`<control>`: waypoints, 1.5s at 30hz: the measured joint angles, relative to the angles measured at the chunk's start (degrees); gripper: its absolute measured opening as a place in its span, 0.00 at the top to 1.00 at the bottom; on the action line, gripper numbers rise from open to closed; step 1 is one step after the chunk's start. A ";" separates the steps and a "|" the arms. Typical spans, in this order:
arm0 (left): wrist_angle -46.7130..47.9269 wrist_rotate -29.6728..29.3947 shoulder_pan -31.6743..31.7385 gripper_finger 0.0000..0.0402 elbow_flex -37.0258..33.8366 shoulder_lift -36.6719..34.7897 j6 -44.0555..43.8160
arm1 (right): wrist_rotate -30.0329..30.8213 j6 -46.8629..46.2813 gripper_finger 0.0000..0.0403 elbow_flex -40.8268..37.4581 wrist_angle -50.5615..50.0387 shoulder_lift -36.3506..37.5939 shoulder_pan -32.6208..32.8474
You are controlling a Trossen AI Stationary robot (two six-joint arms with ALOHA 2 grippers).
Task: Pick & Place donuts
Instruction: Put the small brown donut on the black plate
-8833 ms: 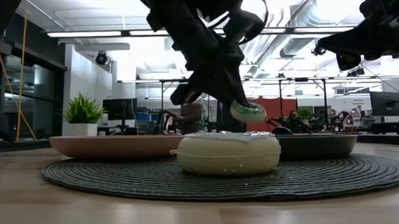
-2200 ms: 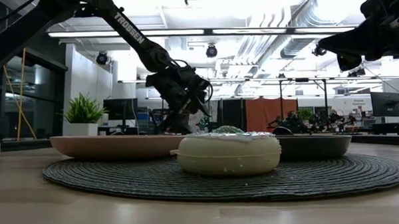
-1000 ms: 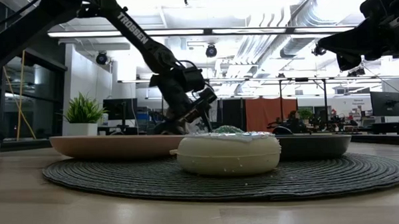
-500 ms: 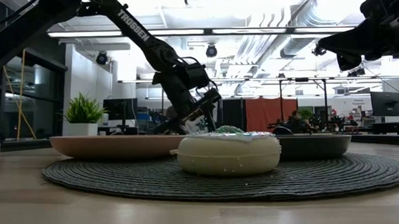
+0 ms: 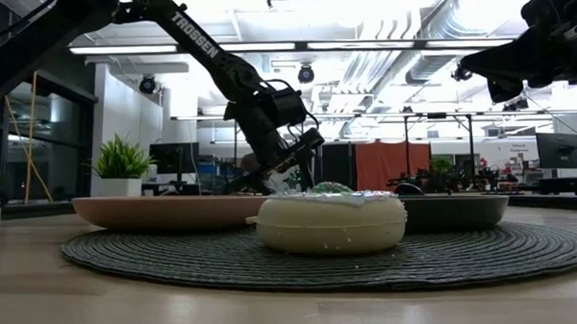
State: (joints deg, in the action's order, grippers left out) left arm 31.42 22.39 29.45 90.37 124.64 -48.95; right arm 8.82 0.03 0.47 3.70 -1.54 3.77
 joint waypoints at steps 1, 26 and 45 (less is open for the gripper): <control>-0.02 -0.02 -0.13 0.29 0.00 0.00 0.02 | 0.02 0.00 1.00 -0.01 -0.01 0.00 -0.01; -0.30 -2.21 -2.46 0.29 0.06 -0.07 -0.06 | 0.00 0.00 1.00 -0.02 -0.01 0.00 -0.02; -3.60 1.25 -4.39 0.29 -0.02 0.13 -0.83 | 0.01 0.00 1.00 -0.02 0.00 0.00 -0.01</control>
State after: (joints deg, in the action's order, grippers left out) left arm 27.82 23.64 25.06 90.35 124.77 -49.78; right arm 8.83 0.03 0.45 3.70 -1.54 3.76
